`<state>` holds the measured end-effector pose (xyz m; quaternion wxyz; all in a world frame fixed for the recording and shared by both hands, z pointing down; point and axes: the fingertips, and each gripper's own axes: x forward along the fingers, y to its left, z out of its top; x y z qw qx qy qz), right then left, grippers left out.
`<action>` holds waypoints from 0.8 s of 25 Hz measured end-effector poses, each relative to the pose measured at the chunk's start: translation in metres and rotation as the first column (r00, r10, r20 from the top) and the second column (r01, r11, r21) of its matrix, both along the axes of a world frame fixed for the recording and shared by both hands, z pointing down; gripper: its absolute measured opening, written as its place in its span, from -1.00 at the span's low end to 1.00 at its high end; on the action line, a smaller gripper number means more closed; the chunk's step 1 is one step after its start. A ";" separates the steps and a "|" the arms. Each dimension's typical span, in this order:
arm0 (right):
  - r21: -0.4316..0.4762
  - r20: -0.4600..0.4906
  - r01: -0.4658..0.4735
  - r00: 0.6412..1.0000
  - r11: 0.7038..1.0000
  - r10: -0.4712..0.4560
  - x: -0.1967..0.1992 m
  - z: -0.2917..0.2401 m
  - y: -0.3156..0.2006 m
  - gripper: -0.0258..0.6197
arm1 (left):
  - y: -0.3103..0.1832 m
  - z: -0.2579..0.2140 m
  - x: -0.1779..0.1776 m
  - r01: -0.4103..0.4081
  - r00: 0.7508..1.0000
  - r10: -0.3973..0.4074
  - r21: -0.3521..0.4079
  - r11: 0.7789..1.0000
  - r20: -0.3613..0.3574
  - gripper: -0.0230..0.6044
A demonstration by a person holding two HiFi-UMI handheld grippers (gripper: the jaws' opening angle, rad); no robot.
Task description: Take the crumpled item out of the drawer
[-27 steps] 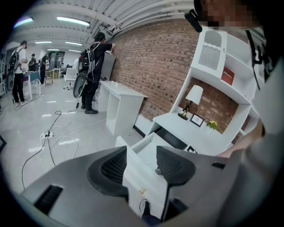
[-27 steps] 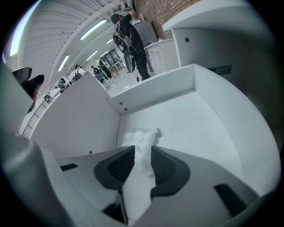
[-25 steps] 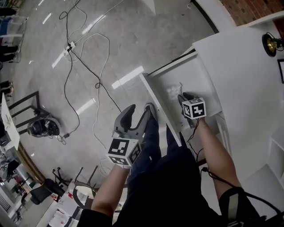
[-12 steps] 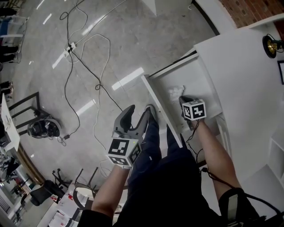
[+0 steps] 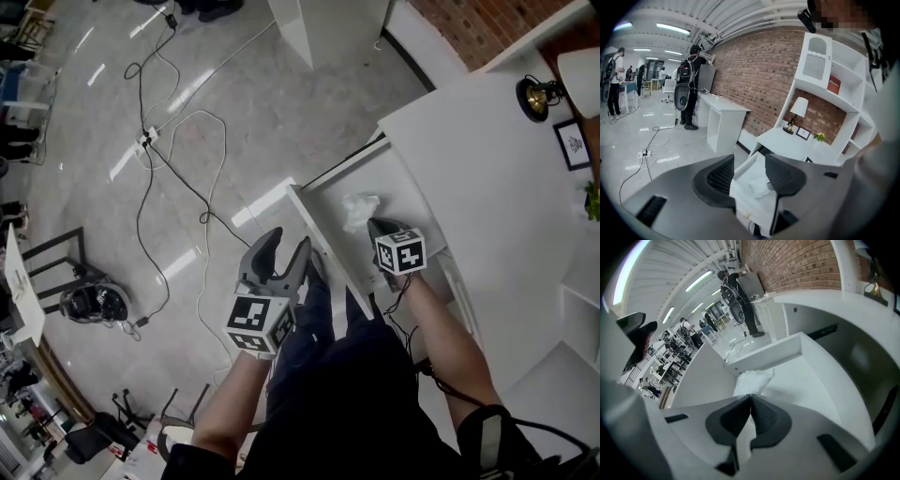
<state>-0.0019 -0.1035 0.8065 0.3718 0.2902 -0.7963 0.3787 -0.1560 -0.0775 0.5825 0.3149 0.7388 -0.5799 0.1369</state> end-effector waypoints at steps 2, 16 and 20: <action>0.022 0.015 -0.011 1.000 1.000 0.011 0.002 -0.013 -0.005 -0.91 | -0.004 -0.009 0.006 -0.012 1.000 0.012 0.019 1.000 0.007 -0.27; 0.249 0.134 -0.192 0.978 0.949 0.162 0.063 -0.151 -0.048 -0.91 | -0.023 -0.079 0.084 -0.175 0.985 0.173 0.128 0.976 0.025 -0.28; 0.282 0.173 -0.273 0.957 0.920 0.231 0.094 -0.177 -0.058 -0.91 | -0.030 -0.090 0.109 -0.220 0.975 0.218 0.146 0.964 0.036 -0.28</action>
